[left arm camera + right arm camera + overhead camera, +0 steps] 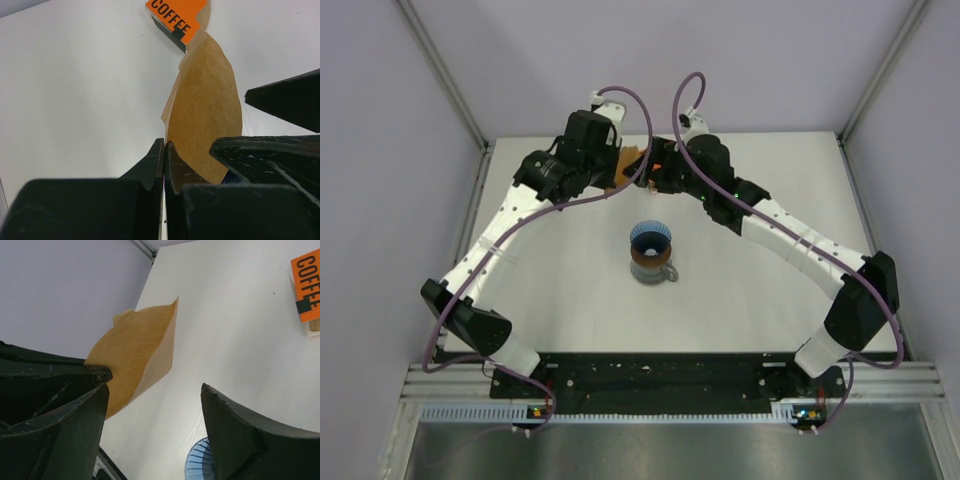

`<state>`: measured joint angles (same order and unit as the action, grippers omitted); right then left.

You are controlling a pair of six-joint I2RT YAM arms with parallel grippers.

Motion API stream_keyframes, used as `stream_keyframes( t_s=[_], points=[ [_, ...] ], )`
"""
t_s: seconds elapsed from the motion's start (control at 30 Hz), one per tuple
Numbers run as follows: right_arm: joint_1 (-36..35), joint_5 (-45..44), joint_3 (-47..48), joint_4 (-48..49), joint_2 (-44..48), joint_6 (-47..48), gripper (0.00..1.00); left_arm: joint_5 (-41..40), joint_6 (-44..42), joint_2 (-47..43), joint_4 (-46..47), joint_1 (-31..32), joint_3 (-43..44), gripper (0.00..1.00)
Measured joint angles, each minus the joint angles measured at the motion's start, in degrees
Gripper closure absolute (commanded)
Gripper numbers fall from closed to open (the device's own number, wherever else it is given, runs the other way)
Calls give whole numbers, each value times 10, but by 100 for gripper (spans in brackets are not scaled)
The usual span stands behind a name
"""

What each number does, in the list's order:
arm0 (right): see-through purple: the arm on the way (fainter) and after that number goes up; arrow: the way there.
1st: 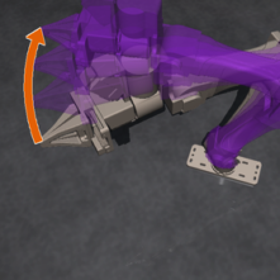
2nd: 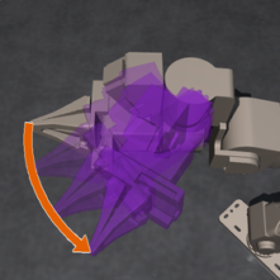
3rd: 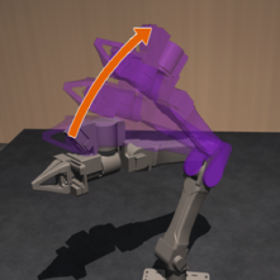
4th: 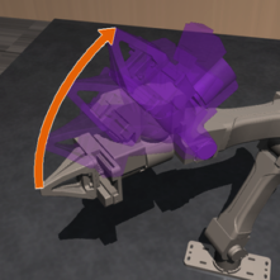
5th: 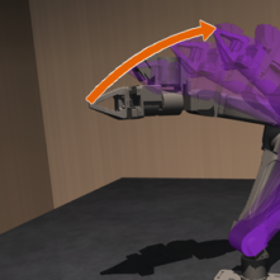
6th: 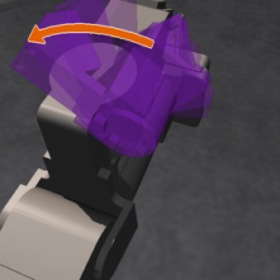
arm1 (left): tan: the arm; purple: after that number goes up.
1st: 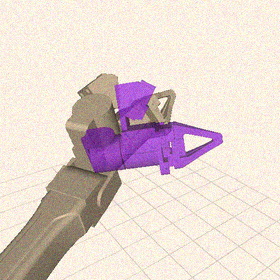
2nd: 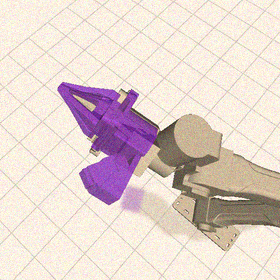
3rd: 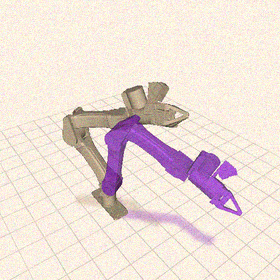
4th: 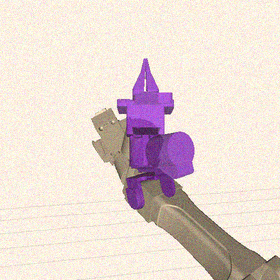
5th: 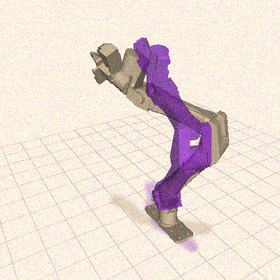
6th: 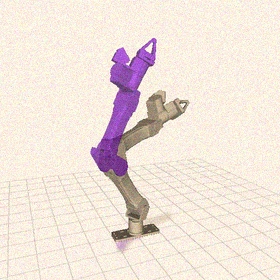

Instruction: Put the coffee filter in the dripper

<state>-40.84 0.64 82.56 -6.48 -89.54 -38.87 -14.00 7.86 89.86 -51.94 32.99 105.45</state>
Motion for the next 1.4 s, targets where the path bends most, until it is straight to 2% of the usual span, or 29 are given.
stream_keyframes(
  t_s=[0.23, 0.3, 0.4, 0.43, 0.53, 0.63, 0.77, 0.9, 1.0, 1.1, 1.4],
  points=[
    [0, 25, 17, 14, -40, -36, 37, -5, -13, 0, 17, 0, -12, 100],
    [1, 25, 17, 15, -44, -38, 44, -9, -19, 0, 23, 0, -12, 100],
    [3, 26, 17, 18, -52, -40, 60, -16, -25, 0, 28, 0, -12, 100],
    [3, 26, 17, 19, -55, -41, 63, -17, -26, 0, 29, 0, -12, 100],
    [6, 27, 14, 22, -63, -43, 85, -22, -32, 0, 30, 0, -12, 100],
    [10, 24, 8, 22, -64, -36, 100, -25, -34, 0, 31, 0, -12, 100],
    [13, 12, 7, 4, -62, -6, 100, -25, -33, 0, 30, 0, -12, 100],
    [13, 9, 12, -52, -50, 40, 100, 11, -32, 0, 24, 0, -12, 99],
    [12, 9, 33, -112, -42, 77, 100, 56, -31, 0, 13, 0, -12, 80],
    [12, 9, 48, -169, -24, 109, 100, 108, -29, 0, 2, 0, -12, 67],
    [4, 29, 87, -289, 10, 163, 100, 213, -27, 11, -12, 0, -15, 51]
  ],
)
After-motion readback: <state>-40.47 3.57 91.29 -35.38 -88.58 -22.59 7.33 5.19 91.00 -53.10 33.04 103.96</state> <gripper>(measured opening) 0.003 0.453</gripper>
